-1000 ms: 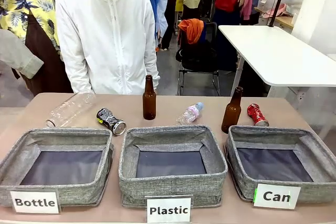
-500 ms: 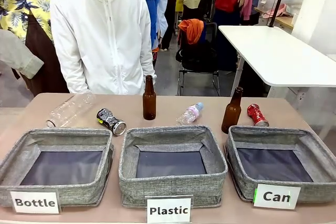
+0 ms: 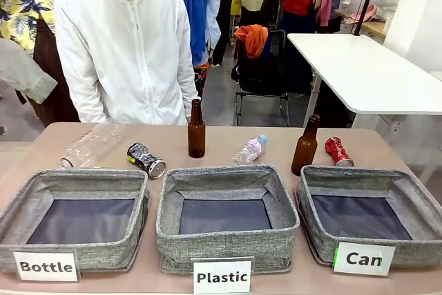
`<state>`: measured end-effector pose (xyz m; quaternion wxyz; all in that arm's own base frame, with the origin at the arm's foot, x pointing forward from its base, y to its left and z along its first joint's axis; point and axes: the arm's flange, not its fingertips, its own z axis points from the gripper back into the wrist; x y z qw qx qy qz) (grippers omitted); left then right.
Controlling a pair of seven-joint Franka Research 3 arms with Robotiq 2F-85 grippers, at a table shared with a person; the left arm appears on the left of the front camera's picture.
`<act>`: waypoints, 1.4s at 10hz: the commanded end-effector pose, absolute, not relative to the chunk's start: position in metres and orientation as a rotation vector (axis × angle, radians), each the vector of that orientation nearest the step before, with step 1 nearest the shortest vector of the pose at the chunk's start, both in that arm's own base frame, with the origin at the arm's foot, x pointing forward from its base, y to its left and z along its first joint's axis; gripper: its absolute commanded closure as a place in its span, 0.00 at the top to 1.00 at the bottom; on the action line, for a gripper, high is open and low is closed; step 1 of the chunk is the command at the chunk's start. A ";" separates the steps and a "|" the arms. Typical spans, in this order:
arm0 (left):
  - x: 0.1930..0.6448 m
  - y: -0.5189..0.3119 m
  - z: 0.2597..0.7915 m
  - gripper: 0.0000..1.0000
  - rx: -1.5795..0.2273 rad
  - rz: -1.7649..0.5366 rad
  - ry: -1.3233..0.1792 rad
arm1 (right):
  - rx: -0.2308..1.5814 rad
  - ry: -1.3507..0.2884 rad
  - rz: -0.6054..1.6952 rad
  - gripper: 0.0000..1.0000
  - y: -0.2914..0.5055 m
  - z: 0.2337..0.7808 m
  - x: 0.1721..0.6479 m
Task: Sort the can waste into the basket.
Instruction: Pick up the can waste from the table and place it in the right Fabric basket.
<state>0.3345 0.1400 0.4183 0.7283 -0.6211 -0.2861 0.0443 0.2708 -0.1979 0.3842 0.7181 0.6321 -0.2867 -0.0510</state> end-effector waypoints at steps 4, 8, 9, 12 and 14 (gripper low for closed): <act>0.308 0.132 0.434 1.00 -1.070 0.042 -0.663 | 1.405 -0.655 -0.092 1.00 -0.198 0.385 0.272; 0.387 0.032 0.476 1.00 -0.594 -0.157 -0.471 | 1.405 -0.655 -0.092 1.00 -0.198 0.385 0.272; 0.417 -0.004 0.480 1.00 -0.476 -0.192 -0.436 | 1.405 -0.655 -0.092 1.00 -0.198 0.385 0.272; 0.476 -0.093 0.468 1.00 -0.135 -0.257 -0.448 | 1.405 -0.655 -0.092 1.00 -0.198 0.385 0.272; 0.508 -0.134 0.453 1.00 -0.050 -0.267 -0.386 | 1.405 -0.655 -0.092 1.00 -0.198 0.385 0.272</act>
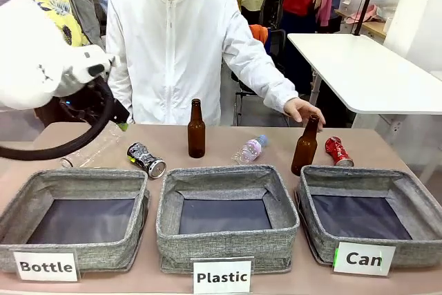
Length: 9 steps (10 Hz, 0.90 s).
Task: Sort the can waste into the basket.
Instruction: Pick up the can waste from the table and place it in the right Fabric basket.
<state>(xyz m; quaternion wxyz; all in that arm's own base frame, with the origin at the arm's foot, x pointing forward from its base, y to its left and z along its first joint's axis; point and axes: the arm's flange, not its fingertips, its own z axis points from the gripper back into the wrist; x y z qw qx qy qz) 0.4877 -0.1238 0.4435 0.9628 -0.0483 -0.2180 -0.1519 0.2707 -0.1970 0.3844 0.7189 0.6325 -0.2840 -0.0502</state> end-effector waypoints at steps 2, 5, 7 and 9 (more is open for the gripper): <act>0.532 -0.152 0.440 1.00 -0.058 -0.208 -0.340 | 1.405 -0.655 -0.092 1.00 -0.198 0.385 0.272; 0.544 -0.150 0.440 1.00 -0.124 -0.046 -0.273 | 1.405 -0.655 -0.092 1.00 -0.198 0.385 0.272; 0.536 -0.153 0.427 1.00 -0.079 -0.210 -0.325 | 1.405 -0.655 -0.092 1.00 -0.198 0.385 0.272; 0.536 -0.153 0.427 1.00 -0.079 -0.210 -0.325 | 1.405 -0.655 -0.092 1.00 -0.198 0.385 0.272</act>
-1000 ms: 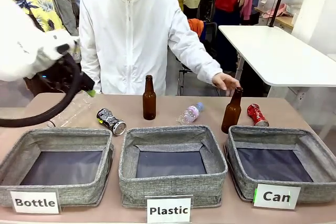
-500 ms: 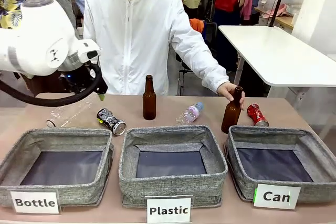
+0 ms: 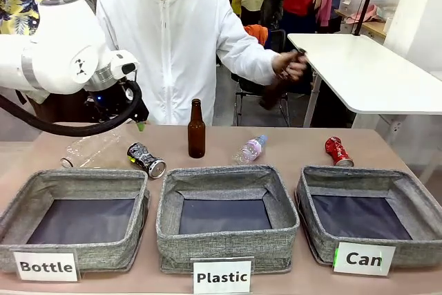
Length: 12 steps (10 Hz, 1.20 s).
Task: Sort the can waste into the basket.
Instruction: Pick up the can waste from the table and place it in the right Fabric basket.
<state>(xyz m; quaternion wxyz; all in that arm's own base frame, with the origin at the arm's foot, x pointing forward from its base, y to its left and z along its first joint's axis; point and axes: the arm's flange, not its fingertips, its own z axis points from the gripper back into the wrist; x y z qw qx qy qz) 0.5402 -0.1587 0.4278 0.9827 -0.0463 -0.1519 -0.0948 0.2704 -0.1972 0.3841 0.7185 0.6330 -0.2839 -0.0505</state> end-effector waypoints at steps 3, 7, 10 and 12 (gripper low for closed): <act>0.559 -0.155 0.437 1.00 -0.029 -0.728 -0.233 | 1.405 -0.655 -0.092 1.00 -0.198 0.385 0.272; 0.559 -0.142 0.441 1.00 -0.182 -1.622 -0.198 | 1.405 -0.655 -0.092 1.00 -0.198 0.385 0.272; 0.552 -0.126 0.450 1.00 -0.316 -2.166 -0.015 | 1.405 -0.655 -0.092 1.00 -0.198 0.385 0.272; 0.498 -0.052 0.505 1.00 -0.522 -1.944 -0.138 | 1.405 -0.655 -0.092 1.00 -0.198 0.385 0.272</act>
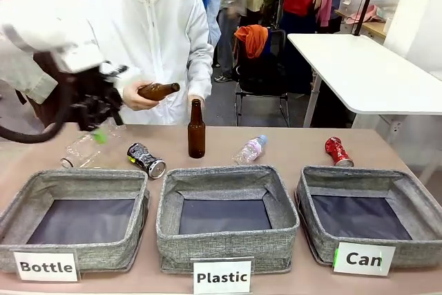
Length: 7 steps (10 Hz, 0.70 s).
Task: Sort the can waste into the basket.
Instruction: Pick up the can waste from the table and place it in the right Fabric basket.
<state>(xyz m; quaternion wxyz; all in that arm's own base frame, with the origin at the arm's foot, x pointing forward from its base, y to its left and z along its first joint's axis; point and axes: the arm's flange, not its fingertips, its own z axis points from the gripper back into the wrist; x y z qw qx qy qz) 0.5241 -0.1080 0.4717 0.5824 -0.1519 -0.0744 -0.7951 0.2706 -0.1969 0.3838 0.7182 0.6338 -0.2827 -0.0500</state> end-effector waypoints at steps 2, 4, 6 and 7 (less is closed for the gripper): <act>0.398 0.046 0.539 1.00 -0.496 -1.805 -0.408 | 1.405 -0.655 -0.092 1.00 -0.198 0.385 0.272; 0.327 0.094 0.528 1.00 -0.525 -1.631 -0.649 | 1.405 -0.655 -0.092 1.00 -0.198 0.385 0.272; 0.281 0.144 0.498 1.00 -0.648 -1.500 -0.842 | 1.405 -0.655 -0.092 1.00 -0.198 0.385 0.272; 0.263 0.166 0.476 1.00 -0.736 -1.453 -0.931 | 1.405 -0.655 -0.092 1.00 -0.198 0.385 0.272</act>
